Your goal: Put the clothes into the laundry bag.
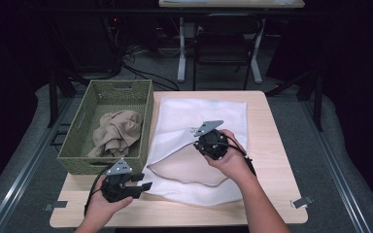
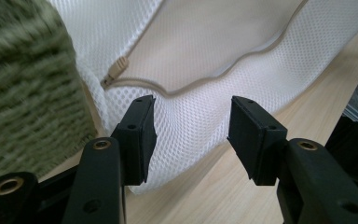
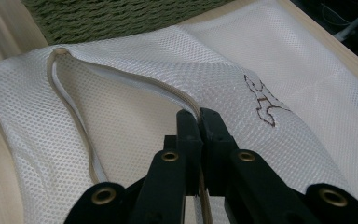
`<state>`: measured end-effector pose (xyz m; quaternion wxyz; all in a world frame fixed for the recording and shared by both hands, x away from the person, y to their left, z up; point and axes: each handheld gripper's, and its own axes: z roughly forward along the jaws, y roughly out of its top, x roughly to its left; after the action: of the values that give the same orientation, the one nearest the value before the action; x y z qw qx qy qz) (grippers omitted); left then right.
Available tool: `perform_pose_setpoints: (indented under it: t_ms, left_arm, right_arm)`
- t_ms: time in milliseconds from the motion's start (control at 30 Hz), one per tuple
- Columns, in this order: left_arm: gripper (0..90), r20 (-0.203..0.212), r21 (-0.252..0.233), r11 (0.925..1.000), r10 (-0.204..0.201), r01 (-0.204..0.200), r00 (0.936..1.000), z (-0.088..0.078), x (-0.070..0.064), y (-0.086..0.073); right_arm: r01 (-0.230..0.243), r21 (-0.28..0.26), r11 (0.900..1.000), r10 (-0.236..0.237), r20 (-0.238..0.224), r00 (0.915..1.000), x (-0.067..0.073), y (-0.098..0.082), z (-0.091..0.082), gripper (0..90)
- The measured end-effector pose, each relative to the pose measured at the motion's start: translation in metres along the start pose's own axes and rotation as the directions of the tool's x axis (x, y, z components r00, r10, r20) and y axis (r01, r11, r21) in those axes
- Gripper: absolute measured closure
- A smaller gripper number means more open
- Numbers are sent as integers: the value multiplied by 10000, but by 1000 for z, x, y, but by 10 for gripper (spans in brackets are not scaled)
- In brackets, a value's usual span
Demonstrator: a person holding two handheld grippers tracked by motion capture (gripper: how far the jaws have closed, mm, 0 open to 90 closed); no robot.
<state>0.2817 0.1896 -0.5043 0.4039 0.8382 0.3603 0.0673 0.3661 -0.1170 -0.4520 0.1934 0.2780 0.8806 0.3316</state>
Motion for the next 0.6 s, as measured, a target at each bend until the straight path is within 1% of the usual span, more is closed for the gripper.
perform_pose_setpoints:
  t_ms: [67,133,167,200,333,467,600]
  left_arm:
    - [507,-82,-83,9999,90,-90,9999,-6,0,5]
    - [507,-183,-177,9998,110,-113,9998,-12,2,10]
    - [507,-248,-205,9997,88,-94,9997,-14,4,11]
    - [507,-280,-204,9997,114,-120,9995,-16,5,13]
    - [507,-409,-382,9992,-108,93,9991,-24,13,18]
    - [507,-734,-287,9996,-12,-9,9973,-30,22,26]
    - [506,-1133,-208,9997,-149,126,9934,-37,33,36]
  right_arm:
    - [-1,30,10000,1,71,10000,-3,-1,-1,874]
    - [-61,56,10000,60,123,9999,-6,-3,-2,874]
    - [-172,72,9998,171,152,9997,-7,-4,-3,874]
    - [-163,66,9998,162,187,9997,-9,-5,-3,875]
    - [-398,15,9992,397,256,9989,-15,-8,-6,874]
    - [-603,2,9982,602,354,9976,-22,-12,-9,875]
    - [-722,-45,9974,723,421,9965,-27,-14,-13,874]
